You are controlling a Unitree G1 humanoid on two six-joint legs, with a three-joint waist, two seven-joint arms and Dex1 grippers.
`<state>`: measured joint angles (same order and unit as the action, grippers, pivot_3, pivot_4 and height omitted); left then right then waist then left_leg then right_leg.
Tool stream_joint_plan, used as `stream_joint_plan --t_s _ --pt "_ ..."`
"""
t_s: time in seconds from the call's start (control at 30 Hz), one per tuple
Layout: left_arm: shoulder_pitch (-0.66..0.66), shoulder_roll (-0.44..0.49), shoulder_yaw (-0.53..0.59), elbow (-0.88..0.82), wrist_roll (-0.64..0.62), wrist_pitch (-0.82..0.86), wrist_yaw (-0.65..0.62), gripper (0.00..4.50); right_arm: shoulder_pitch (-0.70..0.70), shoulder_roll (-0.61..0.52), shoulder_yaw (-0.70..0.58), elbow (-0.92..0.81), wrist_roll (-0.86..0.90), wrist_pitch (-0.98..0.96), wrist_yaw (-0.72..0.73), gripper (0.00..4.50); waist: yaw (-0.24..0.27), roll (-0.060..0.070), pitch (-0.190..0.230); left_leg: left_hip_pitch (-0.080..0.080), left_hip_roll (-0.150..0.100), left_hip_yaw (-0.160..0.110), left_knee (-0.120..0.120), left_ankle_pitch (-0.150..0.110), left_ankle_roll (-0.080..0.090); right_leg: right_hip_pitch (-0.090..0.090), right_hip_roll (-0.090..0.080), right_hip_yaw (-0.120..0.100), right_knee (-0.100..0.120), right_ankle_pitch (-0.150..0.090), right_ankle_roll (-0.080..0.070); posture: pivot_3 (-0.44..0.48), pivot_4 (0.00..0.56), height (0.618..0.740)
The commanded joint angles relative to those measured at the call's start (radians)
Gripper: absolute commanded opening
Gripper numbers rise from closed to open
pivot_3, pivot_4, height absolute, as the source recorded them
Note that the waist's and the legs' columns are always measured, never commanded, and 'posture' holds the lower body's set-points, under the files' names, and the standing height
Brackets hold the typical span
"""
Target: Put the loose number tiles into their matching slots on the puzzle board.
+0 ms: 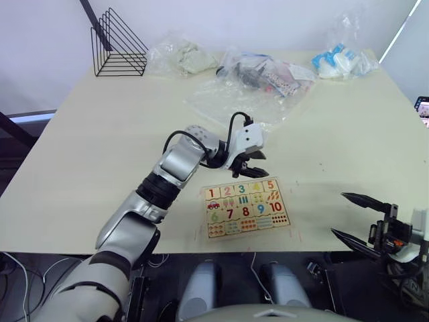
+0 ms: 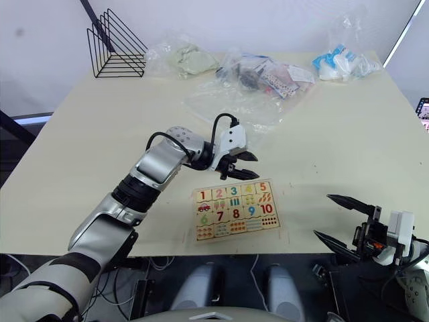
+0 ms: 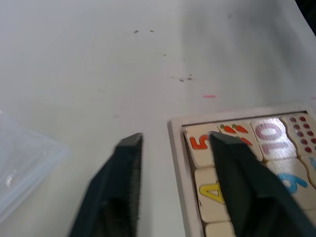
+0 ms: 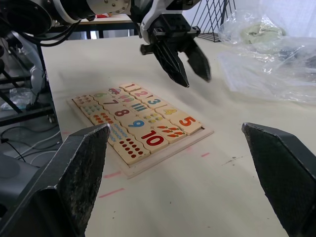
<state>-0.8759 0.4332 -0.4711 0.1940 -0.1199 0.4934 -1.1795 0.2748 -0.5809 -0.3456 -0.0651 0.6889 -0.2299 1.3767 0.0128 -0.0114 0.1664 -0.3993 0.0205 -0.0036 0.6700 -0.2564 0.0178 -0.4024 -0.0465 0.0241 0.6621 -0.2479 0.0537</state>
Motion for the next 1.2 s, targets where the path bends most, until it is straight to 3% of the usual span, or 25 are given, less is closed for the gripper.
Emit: stream_joint_plan --t_s 0.03,0.07,1.2 --pt "0.009 0.008 0.007 -0.02 -0.014 0.001 -0.05 0.33 0.01 -0.001 -0.035 -0.028 0.014 -0.017 -0.002 4.5 0.0 0.0 0.0 0.0 0.0 0.0 0.0 0.0 0.0 0.0 0.0 0.0 0.0 0.0 0.0 0.0 0.15 0.74" --pt "0.01 0.009 0.005 -0.024 -0.017 0.015 -0.057 0.03 0.012 0.0 -0.036 -0.029 0.014 -0.017 -0.002 4.5 -0.001 0.0 0.0 0.0 0.0 0.0 0.0 0.0 0.0 0.0 0.0 0.0 0.0 0.0 0.0 0.0 0.15 0.74" --pt "0.045 -0.036 -0.071 -0.006 0.086 0.016 -0.05 0.03 0.048 -0.002 -0.043 -0.06 0.013 -0.022 -0.032 4.5 -0.001 0.0 0.0 0.0 0.0 0.0 0.0 0.0 0.0 0.0 0.0 0.0 0.0 0.0 0.0 0.0 0.15 0.74"
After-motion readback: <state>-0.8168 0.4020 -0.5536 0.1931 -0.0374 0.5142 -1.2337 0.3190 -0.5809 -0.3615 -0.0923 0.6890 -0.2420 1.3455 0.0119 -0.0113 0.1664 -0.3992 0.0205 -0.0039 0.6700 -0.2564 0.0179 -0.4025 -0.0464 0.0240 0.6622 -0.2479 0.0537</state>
